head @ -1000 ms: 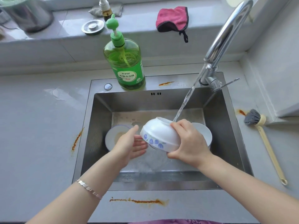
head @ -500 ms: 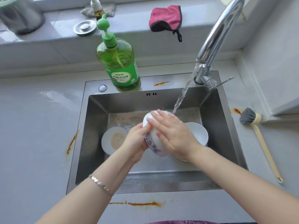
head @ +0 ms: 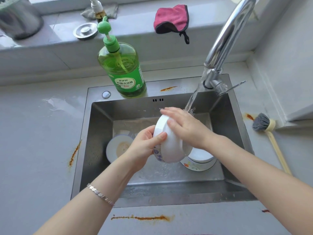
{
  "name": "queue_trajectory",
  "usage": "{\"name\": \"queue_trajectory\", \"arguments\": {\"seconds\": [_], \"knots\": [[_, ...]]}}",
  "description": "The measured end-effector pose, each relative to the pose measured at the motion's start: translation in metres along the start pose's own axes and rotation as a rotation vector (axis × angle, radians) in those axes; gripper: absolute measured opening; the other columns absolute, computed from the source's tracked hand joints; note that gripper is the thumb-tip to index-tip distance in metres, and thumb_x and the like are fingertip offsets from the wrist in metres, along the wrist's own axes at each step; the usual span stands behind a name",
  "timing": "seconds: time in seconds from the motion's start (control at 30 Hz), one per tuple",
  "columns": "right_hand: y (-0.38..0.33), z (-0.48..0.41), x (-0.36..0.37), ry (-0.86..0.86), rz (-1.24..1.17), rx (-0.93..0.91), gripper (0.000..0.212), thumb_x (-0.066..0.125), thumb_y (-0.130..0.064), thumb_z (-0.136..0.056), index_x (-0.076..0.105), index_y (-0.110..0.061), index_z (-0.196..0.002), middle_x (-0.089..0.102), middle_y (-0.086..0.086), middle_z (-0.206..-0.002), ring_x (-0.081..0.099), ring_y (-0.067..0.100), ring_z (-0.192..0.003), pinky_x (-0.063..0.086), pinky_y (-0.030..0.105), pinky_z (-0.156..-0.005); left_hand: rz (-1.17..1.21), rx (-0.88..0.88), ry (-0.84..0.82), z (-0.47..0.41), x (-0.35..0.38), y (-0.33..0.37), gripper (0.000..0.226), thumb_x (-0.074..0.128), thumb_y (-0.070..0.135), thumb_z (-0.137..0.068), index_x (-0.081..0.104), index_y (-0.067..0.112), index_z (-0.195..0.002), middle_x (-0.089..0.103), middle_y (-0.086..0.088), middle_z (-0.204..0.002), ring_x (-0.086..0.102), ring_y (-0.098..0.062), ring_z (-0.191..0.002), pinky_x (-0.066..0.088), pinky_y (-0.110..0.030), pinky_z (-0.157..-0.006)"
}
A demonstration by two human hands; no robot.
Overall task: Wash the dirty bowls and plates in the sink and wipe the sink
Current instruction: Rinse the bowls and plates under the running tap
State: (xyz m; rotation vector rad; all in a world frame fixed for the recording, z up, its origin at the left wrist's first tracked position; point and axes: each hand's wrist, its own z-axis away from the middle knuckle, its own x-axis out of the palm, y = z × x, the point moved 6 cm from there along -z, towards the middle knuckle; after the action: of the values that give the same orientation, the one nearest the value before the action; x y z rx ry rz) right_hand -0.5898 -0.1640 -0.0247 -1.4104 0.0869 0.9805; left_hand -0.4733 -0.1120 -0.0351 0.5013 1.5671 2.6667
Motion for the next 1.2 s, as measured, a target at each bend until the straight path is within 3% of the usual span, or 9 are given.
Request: {"name": "queue_trajectory", "arguments": {"seconds": [0.07, 0.2, 0.4, 0.47, 0.53, 0.7, 0.87, 1.07, 1.2], "knots": [[-0.004, 0.002, 0.0, 0.01, -0.004, -0.082, 0.05, 0.032, -0.048, -0.09, 0.042, -0.034, -0.136, 0.035, -0.015, -0.142, 0.022, -0.002, -0.132, 0.01, 0.019, -0.109, 0.02, 0.026, -0.037, -0.003, 0.001, 0.004, 0.038, 0.064, 0.023, -0.076, 0.061, 0.003, -0.108, 0.072, -0.004, -0.086, 0.068, -0.014, -0.071, 0.053, -0.023, -0.057], [0.038, 0.011, -0.004, 0.006, -0.709, 0.317, 0.033, 0.031, -0.052, -0.095, 0.054, -0.037, -0.114, 0.058, -0.009, -0.12, 0.053, 0.007, -0.111, 0.043, 0.025, -0.092, 0.09, 0.04, -0.075, -0.008, -0.001, 0.007, 0.074, 0.084, 0.05, -0.053, 0.062, 0.007, -0.109, 0.072, -0.005, -0.086, 0.068, -0.015, -0.069, 0.054, -0.025, -0.054], [0.071, 0.031, 0.001, 0.07, -1.067, 0.405, 0.096, 0.07, -0.074, -0.051, 0.057, -0.011, -0.122, 0.066, 0.006, -0.105, 0.061, 0.021, -0.094, 0.049, 0.033, -0.073, 0.195, -0.017, 0.02, -0.02, -0.004, -0.001, 0.045, 0.068, 0.032, -0.077, 0.059, 0.007, -0.113, 0.069, -0.003, -0.079, 0.064, -0.016, -0.061, 0.052, -0.026, -0.049], [0.077, 0.032, -0.005, 0.202, -1.06, 0.432, 0.1, 0.078, -0.071, -0.038, 0.059, -0.011, -0.115, 0.067, 0.006, -0.101, 0.064, 0.021, -0.09, 0.052, 0.032, -0.069, 0.077, -0.094, 0.155, -0.032, -0.007, -0.01, 0.029, 0.05, 0.031, -0.095, 0.06, 0.011, -0.115, 0.064, -0.005, -0.087, 0.059, -0.017, -0.068, 0.051, -0.027, -0.057], [0.082, 0.035, -0.013, 0.329, -1.003, 0.465, 0.083, 0.081, -0.062, -0.047, 0.059, -0.013, -0.111, 0.067, 0.004, -0.1, 0.063, 0.022, -0.093, 0.053, 0.034, -0.072, -0.039, -0.18, 0.226, -0.042, -0.001, -0.018, 0.033, 0.039, 0.043, -0.098, 0.058, 0.02, -0.112, 0.064, -0.002, -0.092, 0.058, -0.015, -0.073, 0.049, -0.03, -0.064], [0.084, 0.047, -0.035, 0.474, -0.837, 0.455, 0.059, 0.078, -0.051, -0.053, 0.062, -0.02, -0.099, 0.068, 0.008, -0.105, 0.064, 0.024, -0.098, 0.051, 0.04, -0.089, -0.138, -0.216, 0.071, -0.05, 0.03, -0.021, 0.05, 0.048, 0.057, -0.088, 0.053, 0.021, -0.122, 0.065, -0.004, -0.114, 0.066, -0.021, -0.093, 0.056, -0.04, -0.065], [0.077, 0.053, -0.035, 0.485, -0.719, 0.438, 0.067, 0.076, -0.046, -0.057, 0.058, -0.015, -0.113, 0.065, 0.007, -0.11, 0.063, 0.023, -0.101, 0.052, 0.037, -0.088, -0.058, -0.265, 0.085, -0.037, 0.021, -0.031, 0.058, 0.071, 0.048, -0.074, 0.047, 0.022, -0.119, 0.059, -0.006, -0.12, 0.063, -0.023, -0.104, 0.058, -0.049, -0.071], [0.046, 0.015, -0.008, 0.28, -0.634, 0.369, 0.079, 0.089, -0.027, -0.054, 0.053, -0.012, -0.122, 0.063, 0.002, -0.115, 0.062, 0.019, -0.103, 0.053, 0.039, -0.09, 0.069, -0.264, 0.167, -0.015, -0.025, -0.029, 0.062, 0.062, 0.046, -0.073, 0.047, 0.022, -0.128, 0.057, -0.008, -0.125, 0.063, -0.028, -0.106, 0.057, -0.045, -0.072], [0.026, -0.002, -0.01, 0.385, -0.437, 0.262, 0.071, 0.087, -0.015, -0.057, 0.05, -0.019, -0.117, 0.054, -0.003, -0.113, 0.053, 0.013, -0.105, 0.044, 0.026, -0.093, 0.158, -0.329, 0.218, -0.013, -0.037, -0.019, 0.039, 0.05, 0.047, -0.09, 0.052, 0.023, -0.12, 0.057, -0.018, -0.123, 0.064, -0.032, -0.103, 0.057, -0.047, -0.08]]}}
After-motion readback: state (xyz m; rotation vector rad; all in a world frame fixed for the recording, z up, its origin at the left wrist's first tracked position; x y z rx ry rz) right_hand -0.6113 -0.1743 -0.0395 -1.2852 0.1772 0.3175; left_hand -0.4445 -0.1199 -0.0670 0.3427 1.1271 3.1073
